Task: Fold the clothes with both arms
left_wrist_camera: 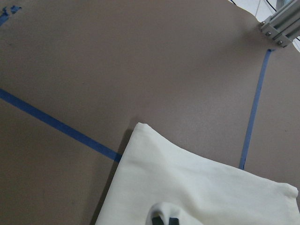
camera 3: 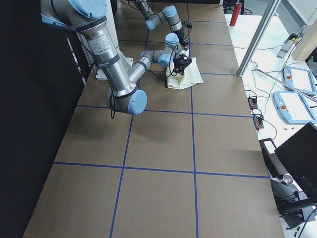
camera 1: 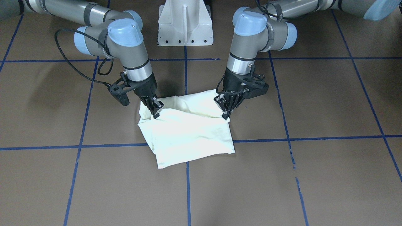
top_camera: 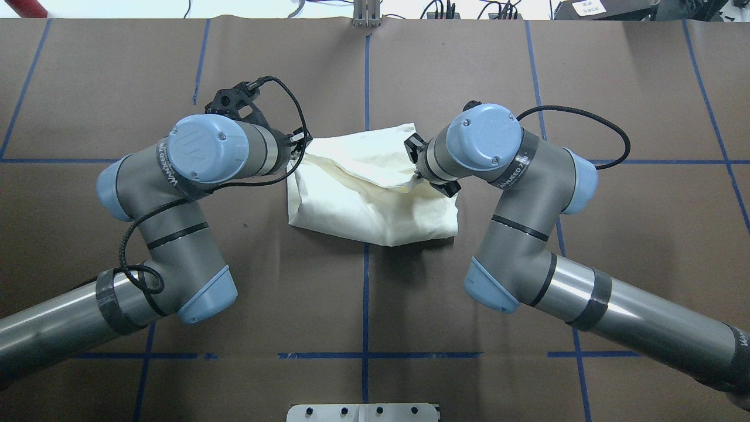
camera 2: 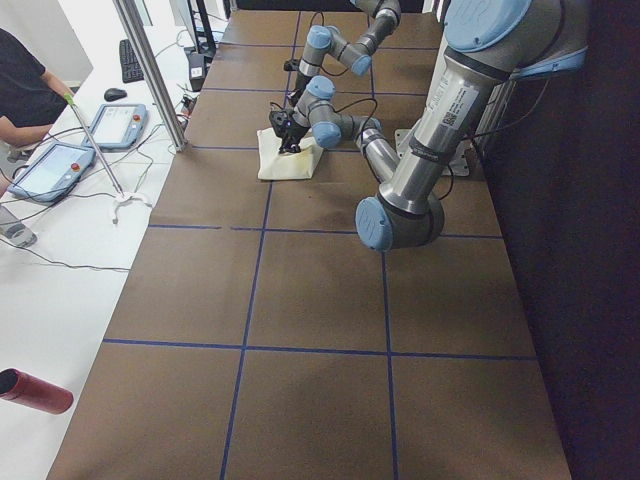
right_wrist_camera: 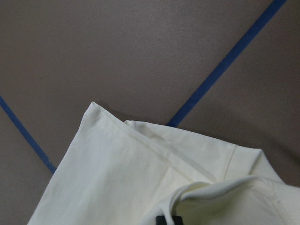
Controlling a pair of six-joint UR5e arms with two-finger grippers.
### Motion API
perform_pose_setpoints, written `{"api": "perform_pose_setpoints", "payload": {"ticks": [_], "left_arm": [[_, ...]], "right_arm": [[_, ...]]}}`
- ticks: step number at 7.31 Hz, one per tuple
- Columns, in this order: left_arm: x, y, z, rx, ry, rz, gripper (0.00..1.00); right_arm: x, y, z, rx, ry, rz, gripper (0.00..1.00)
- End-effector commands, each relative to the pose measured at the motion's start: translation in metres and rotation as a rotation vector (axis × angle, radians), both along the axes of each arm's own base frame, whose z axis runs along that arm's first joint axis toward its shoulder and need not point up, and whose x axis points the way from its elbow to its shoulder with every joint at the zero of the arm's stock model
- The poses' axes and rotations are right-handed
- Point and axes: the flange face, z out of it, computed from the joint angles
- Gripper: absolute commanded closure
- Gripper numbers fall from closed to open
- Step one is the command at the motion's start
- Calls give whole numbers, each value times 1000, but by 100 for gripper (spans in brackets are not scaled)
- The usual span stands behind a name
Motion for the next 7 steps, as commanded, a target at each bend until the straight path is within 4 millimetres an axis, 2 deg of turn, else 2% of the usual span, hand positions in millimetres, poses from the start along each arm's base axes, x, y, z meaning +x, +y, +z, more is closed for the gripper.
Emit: {"api": "perform_pose_setpoints", "payload": {"ticks": [1, 2, 3, 4, 5, 6, 7], "left_arm": [[9, -32, 16, 22, -9, -17, 100], [7, -41, 22, 50, -14, -14, 100], [6, -47, 28, 61, -18, -16, 95], [-5, -54, 22, 109, -11, -10, 58], [-22, -59, 16, 167, 54, -24, 57], [-27, -51, 35, 174, 95, 19, 65], [-35, -40, 50, 175, 146, 89, 81]], "right_arm": [[-11, -27, 5, -20, 17, 11, 100], [-12, -36, 4, -29, 20, 11, 100], [-18, -41, 9, -39, 33, 9, 100], [-19, -45, 9, -31, 29, 9, 100], [-21, -47, 13, -31, 27, 9, 100], [-18, -50, 13, -31, 27, 14, 100], [-16, -52, 13, -31, 27, 18, 100]]}}
